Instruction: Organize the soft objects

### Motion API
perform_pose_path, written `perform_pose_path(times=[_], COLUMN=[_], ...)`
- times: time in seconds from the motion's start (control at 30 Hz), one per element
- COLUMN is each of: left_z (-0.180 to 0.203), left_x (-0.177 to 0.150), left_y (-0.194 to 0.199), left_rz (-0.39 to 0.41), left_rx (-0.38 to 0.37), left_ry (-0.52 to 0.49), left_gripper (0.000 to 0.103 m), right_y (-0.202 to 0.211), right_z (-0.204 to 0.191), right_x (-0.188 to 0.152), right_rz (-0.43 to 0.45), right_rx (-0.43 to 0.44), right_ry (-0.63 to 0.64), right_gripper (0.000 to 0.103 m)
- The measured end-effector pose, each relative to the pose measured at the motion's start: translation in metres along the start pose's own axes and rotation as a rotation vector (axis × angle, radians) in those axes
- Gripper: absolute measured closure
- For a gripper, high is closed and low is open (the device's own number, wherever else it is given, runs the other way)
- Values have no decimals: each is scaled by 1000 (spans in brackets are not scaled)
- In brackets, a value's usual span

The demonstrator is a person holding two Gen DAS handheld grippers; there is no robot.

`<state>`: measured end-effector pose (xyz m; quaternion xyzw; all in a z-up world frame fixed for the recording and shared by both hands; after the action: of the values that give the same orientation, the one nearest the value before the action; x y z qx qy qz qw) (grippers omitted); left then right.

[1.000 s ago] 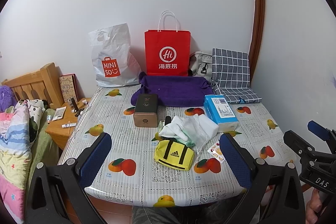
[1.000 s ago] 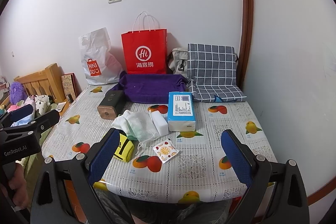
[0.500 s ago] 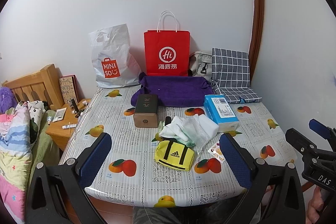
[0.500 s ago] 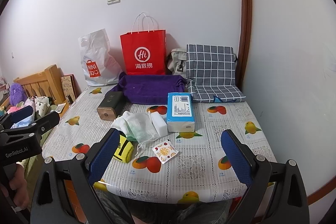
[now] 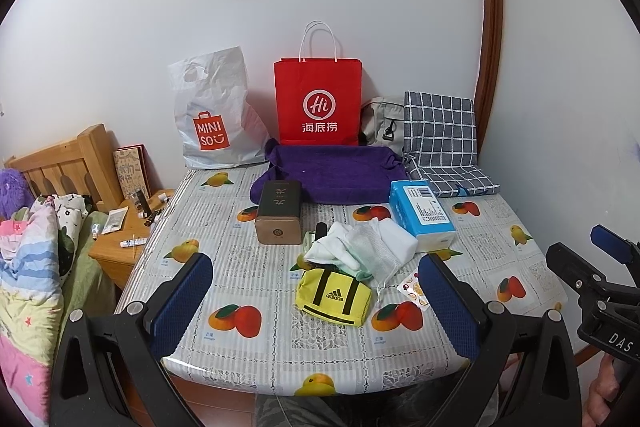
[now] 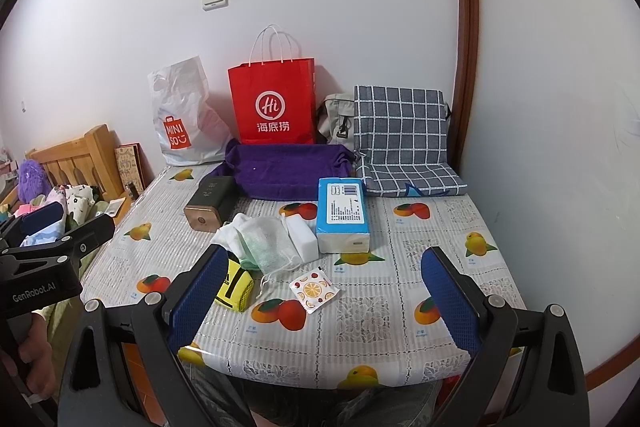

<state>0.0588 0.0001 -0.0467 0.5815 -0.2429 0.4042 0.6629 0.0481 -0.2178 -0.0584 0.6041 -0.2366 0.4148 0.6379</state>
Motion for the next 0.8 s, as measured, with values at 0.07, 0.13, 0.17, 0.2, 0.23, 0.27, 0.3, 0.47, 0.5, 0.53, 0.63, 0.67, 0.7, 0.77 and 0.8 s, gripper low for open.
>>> perform_pose_path(times=[0.07, 0.13, 0.17, 0.2, 0.23, 0.27, 0.3, 0.47, 0.5, 0.53, 0.63, 0.67, 0.7, 0.77, 0.8], left_z=[0, -1, 0, 0, 0, -1, -1, -1, -1, -2, -2, -1, -1, -1, 0], left_x=[1, 1, 1, 1, 1, 2, 2, 1, 3, 3, 4, 5, 5, 5, 5], left_y=[0, 0, 0, 0, 0, 1, 1, 1, 1, 1, 1, 1, 1, 0, 0], left_rz=[0, 1, 0, 0, 0, 0, -1, 1, 0, -1, -1, -1, -2, -2, -2], left_rx=[-1, 0, 0, 0, 1, 1, 1, 0, 0, 0, -1, 0, 0, -2, -1], left_ry=[-1, -1, -1, -1, -1, 0, 0, -1, -1, 0, -3, -5, -6, -5, -5], left_gripper=[0, 0, 0, 0, 0, 0, 0, 0, 0, 0, 0, 0, 0, 0, 0], right_y=[0, 0, 0, 0, 0, 0, 0, 1, 1, 1, 1, 1, 1, 1, 1], right_z=[0, 0, 0, 0, 0, 0, 0, 0, 0, 1, 1, 1, 1, 0, 0], right_x=[0, 0, 0, 0, 0, 0, 0, 0, 0, 1, 1, 2, 2, 2, 2], right_rz=[0, 1, 2, 2, 2, 2, 2, 1, 2, 1, 2, 3, 4, 5, 6], right_rx=[0, -1, -1, -2, -1, -1, -2, -2, -2, -2, -1, -2, -3, -2, -3], right_ry=[0, 0, 0, 0, 0, 1, 1, 1, 1, 1, 2, 3, 4, 3, 4], right_gripper=[7, 7, 7, 7, 7, 7, 7, 7, 7, 7, 7, 7, 7, 7, 7])
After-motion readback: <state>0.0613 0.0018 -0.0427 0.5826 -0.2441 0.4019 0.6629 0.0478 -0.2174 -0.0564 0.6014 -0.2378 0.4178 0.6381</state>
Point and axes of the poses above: each gripper's, at about its wrist camera, not at the fingertips, and y roughly against the way its jaws point, z to its right, x to its top, the point moved 8 cm from there along -y, roughly the way its jaws point, and after that the axes turned 14 degrees about y, right-handed, at the moved point
